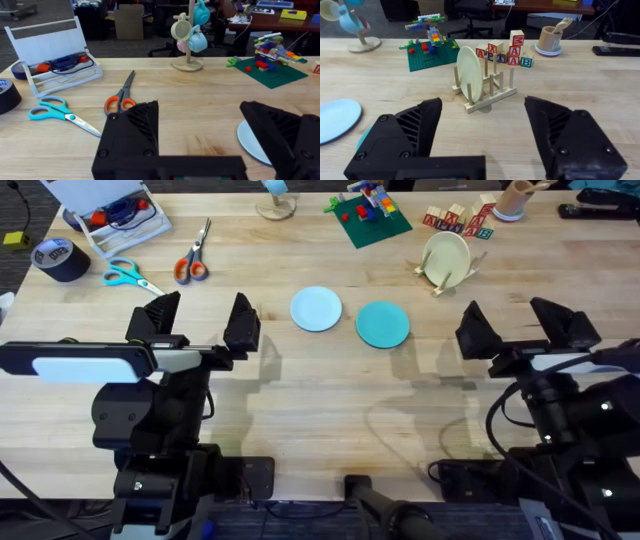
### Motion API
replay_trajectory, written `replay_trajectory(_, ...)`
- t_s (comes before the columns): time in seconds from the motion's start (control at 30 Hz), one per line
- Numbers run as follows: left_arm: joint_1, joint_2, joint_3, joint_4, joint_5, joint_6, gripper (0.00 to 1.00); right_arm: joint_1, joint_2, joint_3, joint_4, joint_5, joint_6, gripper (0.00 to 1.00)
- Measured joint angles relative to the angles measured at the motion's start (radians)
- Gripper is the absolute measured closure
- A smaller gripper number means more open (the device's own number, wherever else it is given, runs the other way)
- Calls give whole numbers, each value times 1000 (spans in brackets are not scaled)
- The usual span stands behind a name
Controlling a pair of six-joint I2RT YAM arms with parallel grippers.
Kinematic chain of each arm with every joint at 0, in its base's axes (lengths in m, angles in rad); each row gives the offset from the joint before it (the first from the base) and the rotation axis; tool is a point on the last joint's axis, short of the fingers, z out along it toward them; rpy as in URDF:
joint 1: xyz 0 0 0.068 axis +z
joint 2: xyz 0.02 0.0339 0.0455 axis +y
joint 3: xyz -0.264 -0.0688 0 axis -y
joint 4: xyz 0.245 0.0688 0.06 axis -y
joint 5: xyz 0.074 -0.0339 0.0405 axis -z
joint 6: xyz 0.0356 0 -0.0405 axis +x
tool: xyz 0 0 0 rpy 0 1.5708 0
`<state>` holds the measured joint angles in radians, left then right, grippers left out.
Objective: Pick up the plates from the table one by one and place each into a slot on the dish rack.
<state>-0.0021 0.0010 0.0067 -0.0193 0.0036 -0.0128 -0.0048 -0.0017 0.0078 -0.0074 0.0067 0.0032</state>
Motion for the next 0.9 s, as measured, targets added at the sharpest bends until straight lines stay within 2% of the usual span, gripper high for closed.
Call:
replay_trajectory(0.37,0,0,0,0,-1,0,7,0,0,1,-4,0,0,6)
replay_trajectory(0.67,0,0,0,58,-56,0,8,0,2,4,-16,11,0,5)
replay_trajectory(0.77,0,0,2,53,-89,0,8,0,8,33,-75,11,13,6)
replay_trajectory(0.9,0,16,38,45,-111,-13,8,0,73,133,-183,16,28,6)
